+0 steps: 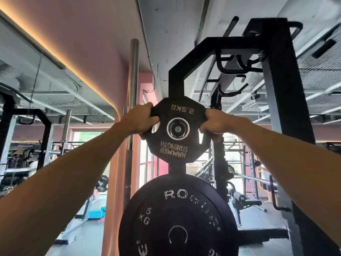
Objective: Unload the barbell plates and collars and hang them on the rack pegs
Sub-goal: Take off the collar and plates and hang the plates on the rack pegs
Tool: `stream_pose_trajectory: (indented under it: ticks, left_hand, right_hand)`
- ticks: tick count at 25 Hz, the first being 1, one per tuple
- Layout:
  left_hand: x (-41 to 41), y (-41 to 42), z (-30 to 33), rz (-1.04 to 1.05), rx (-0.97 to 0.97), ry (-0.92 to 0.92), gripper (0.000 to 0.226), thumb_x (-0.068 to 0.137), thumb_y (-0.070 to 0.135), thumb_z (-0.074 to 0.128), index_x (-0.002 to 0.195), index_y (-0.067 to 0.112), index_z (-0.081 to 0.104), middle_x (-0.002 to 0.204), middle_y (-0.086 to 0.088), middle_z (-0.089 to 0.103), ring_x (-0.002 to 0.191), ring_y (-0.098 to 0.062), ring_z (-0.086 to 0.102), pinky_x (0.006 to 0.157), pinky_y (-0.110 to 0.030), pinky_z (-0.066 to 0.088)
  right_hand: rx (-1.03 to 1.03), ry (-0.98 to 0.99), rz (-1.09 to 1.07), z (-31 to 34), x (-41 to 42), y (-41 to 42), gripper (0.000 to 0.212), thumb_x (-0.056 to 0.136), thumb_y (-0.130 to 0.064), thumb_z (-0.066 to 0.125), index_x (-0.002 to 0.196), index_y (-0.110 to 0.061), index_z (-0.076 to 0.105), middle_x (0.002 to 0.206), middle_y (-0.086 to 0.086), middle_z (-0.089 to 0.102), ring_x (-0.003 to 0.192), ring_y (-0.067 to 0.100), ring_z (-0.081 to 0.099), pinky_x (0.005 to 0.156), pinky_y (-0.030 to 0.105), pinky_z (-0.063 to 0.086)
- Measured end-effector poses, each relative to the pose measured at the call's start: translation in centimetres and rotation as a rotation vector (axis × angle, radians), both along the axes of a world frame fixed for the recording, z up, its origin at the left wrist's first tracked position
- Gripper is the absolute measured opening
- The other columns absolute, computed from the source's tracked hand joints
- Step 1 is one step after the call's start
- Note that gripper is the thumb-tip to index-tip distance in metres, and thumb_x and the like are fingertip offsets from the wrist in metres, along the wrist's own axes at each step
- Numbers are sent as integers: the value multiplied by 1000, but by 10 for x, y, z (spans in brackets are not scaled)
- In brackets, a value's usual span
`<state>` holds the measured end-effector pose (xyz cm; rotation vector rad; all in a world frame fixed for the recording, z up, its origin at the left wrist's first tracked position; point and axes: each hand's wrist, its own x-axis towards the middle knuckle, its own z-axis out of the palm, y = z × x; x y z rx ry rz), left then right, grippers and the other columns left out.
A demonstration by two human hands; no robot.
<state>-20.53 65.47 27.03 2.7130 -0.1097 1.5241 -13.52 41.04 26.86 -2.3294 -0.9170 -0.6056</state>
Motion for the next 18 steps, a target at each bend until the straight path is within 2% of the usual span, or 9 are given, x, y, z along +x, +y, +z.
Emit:
stream_pose_trajectory:
  ticks: [2,3,5,7,9,12,15,18]
  left_hand:
    - [24,9,1,-2,2,0,21,92,28,55,95,9,48,82,-11,57,79,-29,57,72,-35,42]
    - [37,13,0,-7,-1,2,21,92,28,55,96,9,48,82,-11,58,79,-30,57,74,-36,42]
    - [64,22,-2,-18,-4,15,21,93,27,53,99,9,45,83,-12,58,80,-32,59,71,-37,44]
    - [88,30,-7,-37,4,45,20,96,28,50,104,13,38,81,-11,60,76,-33,62,67,-38,48]
    - [112,39,-11,-20,19,32,24,98,33,43,111,17,32,83,-10,62,73,-32,63,67,-40,51]
    - [149,53,-18,46,88,-52,30,97,41,37,118,20,30,103,-8,52,82,-31,59,74,-47,52]
    - [181,66,-22,104,198,-118,41,92,45,27,115,13,39,109,-9,43,95,-29,47,74,-51,52]
    - [202,74,-21,112,186,-213,44,86,46,25,110,13,41,105,-10,45,93,-30,45,74,-50,49]
  right_hand:
    - [7,-4,-17,2,23,9,10,81,2,57,85,11,57,46,18,59,35,27,56,39,26,46]
    - [13,-8,-22,2,37,13,16,81,2,57,92,12,54,48,18,59,37,28,57,40,28,46]
    - [22,-21,-38,1,64,24,30,83,-2,58,107,10,44,70,25,62,57,35,64,48,39,52]
    - [16,-63,-76,-5,89,33,39,87,-9,58,113,-1,30,97,27,60,89,41,64,73,48,53]
    - [17,-118,-92,-11,115,42,47,89,-13,56,121,-6,22,113,26,52,102,41,58,85,48,49]
    - [32,-214,-145,-17,149,55,63,85,-19,57,136,-10,20,131,16,32,121,37,43,101,49,41]
    - [10,-260,-209,-15,167,64,70,82,-21,57,141,-13,21,134,13,30,127,34,36,104,49,36]
    - [-11,-272,-215,-11,178,67,77,80,-21,61,144,-16,19,136,12,30,129,33,33,105,48,34]
